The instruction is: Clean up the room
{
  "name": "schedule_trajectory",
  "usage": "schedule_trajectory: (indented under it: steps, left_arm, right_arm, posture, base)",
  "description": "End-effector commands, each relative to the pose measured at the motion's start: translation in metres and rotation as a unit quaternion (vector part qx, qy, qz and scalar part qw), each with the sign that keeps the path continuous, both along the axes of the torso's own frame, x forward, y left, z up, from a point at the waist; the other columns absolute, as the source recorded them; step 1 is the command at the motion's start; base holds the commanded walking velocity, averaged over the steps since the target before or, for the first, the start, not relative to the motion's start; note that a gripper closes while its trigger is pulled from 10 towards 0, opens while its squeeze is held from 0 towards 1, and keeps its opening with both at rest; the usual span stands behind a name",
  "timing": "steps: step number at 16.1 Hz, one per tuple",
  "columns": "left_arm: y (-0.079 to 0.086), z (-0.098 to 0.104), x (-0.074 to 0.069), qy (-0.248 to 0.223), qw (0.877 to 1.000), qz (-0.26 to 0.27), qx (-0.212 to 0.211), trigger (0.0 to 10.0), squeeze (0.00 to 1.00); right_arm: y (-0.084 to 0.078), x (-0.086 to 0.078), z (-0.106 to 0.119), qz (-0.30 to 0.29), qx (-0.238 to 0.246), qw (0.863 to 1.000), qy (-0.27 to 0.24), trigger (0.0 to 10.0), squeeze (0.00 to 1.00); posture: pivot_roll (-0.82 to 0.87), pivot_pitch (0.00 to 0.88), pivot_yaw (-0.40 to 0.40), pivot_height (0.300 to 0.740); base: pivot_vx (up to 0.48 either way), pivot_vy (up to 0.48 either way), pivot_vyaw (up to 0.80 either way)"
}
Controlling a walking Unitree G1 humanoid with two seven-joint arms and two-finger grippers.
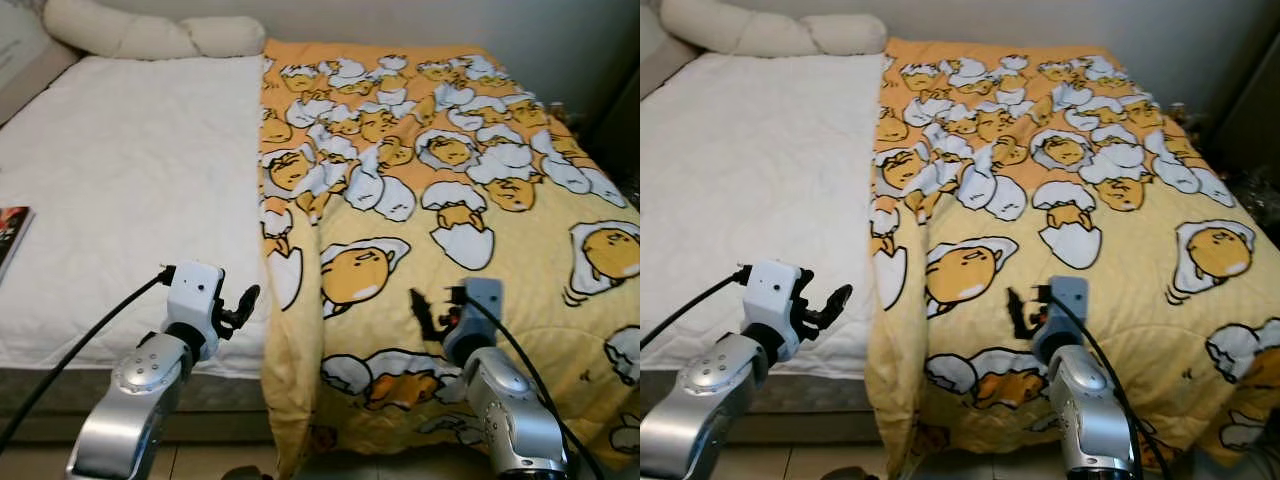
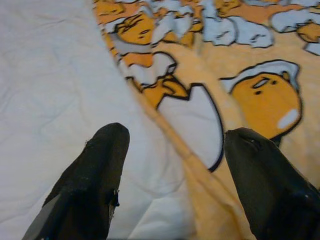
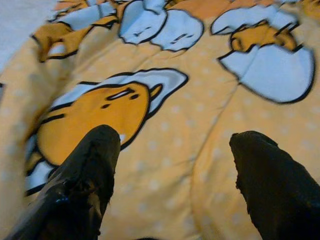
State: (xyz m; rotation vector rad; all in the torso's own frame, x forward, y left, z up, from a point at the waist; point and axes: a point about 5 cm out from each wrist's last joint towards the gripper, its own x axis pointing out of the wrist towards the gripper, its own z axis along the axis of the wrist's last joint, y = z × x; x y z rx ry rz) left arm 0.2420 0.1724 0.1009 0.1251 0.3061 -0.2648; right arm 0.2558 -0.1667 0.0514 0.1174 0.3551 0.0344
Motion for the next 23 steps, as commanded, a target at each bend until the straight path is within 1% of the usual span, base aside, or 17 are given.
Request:
schedule_trajectory:
  steps: [1, 2, 5, 7, 9, 10, 13, 18, 23]
  left_arm:
    - [0.006, 0.0, 0.002, -0.006, 1.0, 0.018, 0.009, 10.0, 0.0]
    - [0.008, 0.001, 0.004, -0.009, 1.0, 0.023, 0.011, 10.0, 0.0]
    - [0.009, 0.003, 0.005, -0.014, 0.999, 0.03, 0.012, 10.0, 0.0]
    - [0.009, 0.003, 0.005, -0.017, 0.999, 0.031, 0.014, 10.0, 0.0]
    - [0.01, 0.003, 0.005, -0.019, 0.999, 0.031, 0.017, 10.0, 0.0]
    - [0.011, 0.004, 0.005, -0.019, 0.999, 0.032, 0.019, 10.0, 0.0]
    - [0.01, 0.003, 0.006, -0.02, 0.999, 0.03, 0.022, 10.0, 0.0]
    - [0.01, 0.003, 0.006, -0.019, 0.999, 0.024, 0.025, 10.0, 0.0]
    - [0.011, 0.001, 0.005, -0.018, 0.999, 0.021, 0.028, 10.0, 0.0]
  right_arm:
    - [0.002, 0.002, 0.002, -0.01, -0.026, 1.0, -0.013, 10.0, 0.0]
    - [0.003, 0.002, 0.003, 0.004, -0.024, 0.999, -0.022, 10.0, 0.0]
    - [-0.001, 0.006, 0.008, -0.015, -0.012, 0.999, -0.04, 10.0, 0.0]
    - [0.001, 0.009, 0.01, -0.002, 0.007, 0.999, -0.047, 10.0, 0.0]
    - [0.002, 0.009, 0.01, -0.008, -0.006, 0.999, -0.054, 10.0, 0.0]
    - [0.006, 0.009, 0.01, 0.001, 0.012, 0.998, -0.054, 10.0, 0.0]
    - [0.01, 0.008, 0.008, 0.006, 0.029, 0.998, -0.05, 10.0, 0.0]
    - [0.008, 0.007, 0.005, 0.002, 0.033, 0.998, -0.047, 10.0, 0.0]
    - [0.011, 0.005, 0.003, 0.012, 0.036, 0.998, -0.045, 10.0, 0.0]
  posture:
    - [-0.01, 0.0, -0.027, 0.74]
    - [0.0, 0.0, -0.033, 0.74]
    - [0.0, 0.0, -0.038, 0.74]
    - [0.01, 0.0, -0.044, 0.74]
    - [0.01, 0.0, -0.045, 0.74]
    - [0.01, 0.0, -0.045, 0.74]
    - [0.01, 0.0, -0.041, 0.74]
    - [0.01, 0.0, -0.039, 0.74]
    - [0.01, 0.0, -0.041, 0.74]
  base:
    - [0.0, 0.326, 0.0]
    - [0.0, 0.337, -0.65]
    - [0.0, 0.334, -0.56]
    - [0.0, 0.336, -0.47]
    - [0.0, 0.336, -0.43]
    - [0.0, 0.337, 0.0]
    - [0.0, 0.338, 0.0]
    - [0.0, 0.335, 0.0]
    - [0.0, 0.326, 0.0]
